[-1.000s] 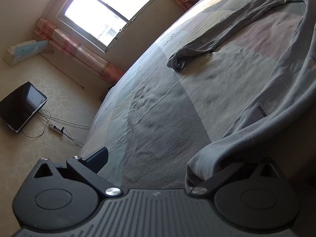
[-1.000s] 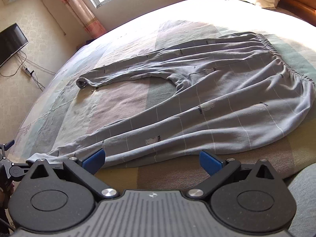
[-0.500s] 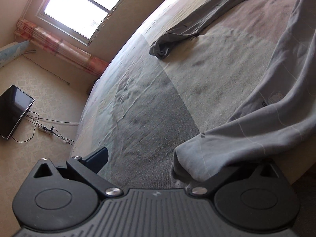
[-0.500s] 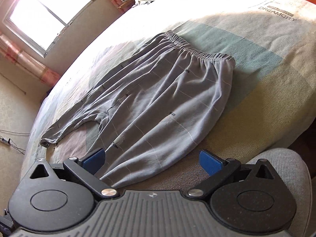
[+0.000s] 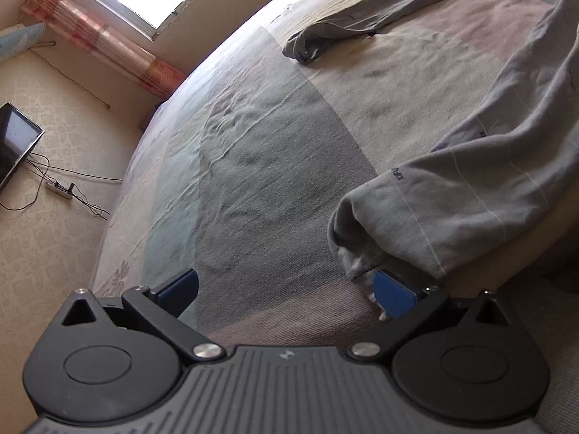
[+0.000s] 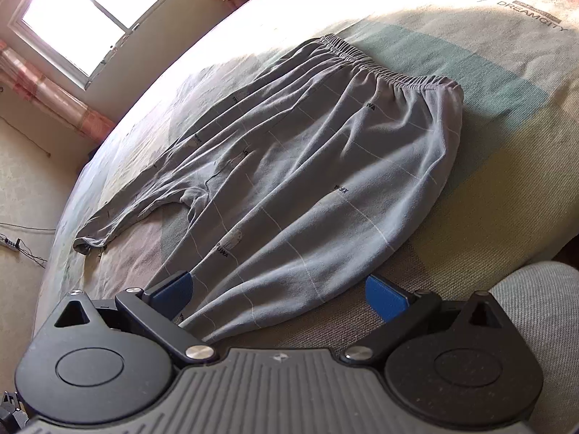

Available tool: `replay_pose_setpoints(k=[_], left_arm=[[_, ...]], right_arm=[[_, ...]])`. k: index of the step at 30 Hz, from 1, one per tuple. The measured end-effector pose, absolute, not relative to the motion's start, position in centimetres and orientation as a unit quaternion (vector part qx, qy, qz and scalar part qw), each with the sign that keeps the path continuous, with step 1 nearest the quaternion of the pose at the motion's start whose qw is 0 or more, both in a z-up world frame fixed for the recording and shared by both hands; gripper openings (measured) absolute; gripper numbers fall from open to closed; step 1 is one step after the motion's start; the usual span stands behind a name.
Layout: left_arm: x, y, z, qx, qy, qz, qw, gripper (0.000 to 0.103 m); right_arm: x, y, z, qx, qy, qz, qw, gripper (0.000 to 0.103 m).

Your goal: Fold clothes

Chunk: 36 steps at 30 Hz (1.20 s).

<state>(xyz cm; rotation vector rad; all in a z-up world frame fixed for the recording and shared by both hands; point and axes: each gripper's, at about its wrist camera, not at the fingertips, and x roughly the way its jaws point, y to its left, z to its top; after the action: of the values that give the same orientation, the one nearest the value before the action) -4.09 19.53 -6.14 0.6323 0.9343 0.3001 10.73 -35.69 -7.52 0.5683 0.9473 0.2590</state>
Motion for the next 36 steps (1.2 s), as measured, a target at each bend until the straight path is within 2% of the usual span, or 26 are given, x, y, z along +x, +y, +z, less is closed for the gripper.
replay_pose_setpoints(k=[5,19,26,28,31,36], left_arm=[[-4.8,19.3,-7.4,0.32,0.445,0.142,0.824,0.103],[-2.6,22.0,-7.5,0.158,0.417,0.157,0.881,0.103],[-1.4,26.6,-7.8,0.241,0.437,0.276,0.822,0.103],[-1.4,28.2,-7.0,0.226,0.44,0.285,0.821,0.103],[-2.7,28.1,-5.1,0.193,0.418,0.246,0.853,0.102],[-5.0,23.8,-6.0,0.242,0.43,0.142,0.858,0.102]], right_arm=[[10.4,-35.6,-6.5,0.263,0.439,0.131,0.849,0.103],[9.9,-31.8,-4.2,0.223,0.436,0.161,0.857,0.103],[9.6,-31.1,-3.6,0.202,0.432,0.156,0.865,0.103],[9.6,-30.9,-3.6,0.201,0.433,0.157,0.864,0.103],[9.5,-30.4,-3.6,0.194,0.434,0.161,0.865,0.103],[9.7,-29.3,-3.9,0.188,0.44,0.168,0.862,0.103]])
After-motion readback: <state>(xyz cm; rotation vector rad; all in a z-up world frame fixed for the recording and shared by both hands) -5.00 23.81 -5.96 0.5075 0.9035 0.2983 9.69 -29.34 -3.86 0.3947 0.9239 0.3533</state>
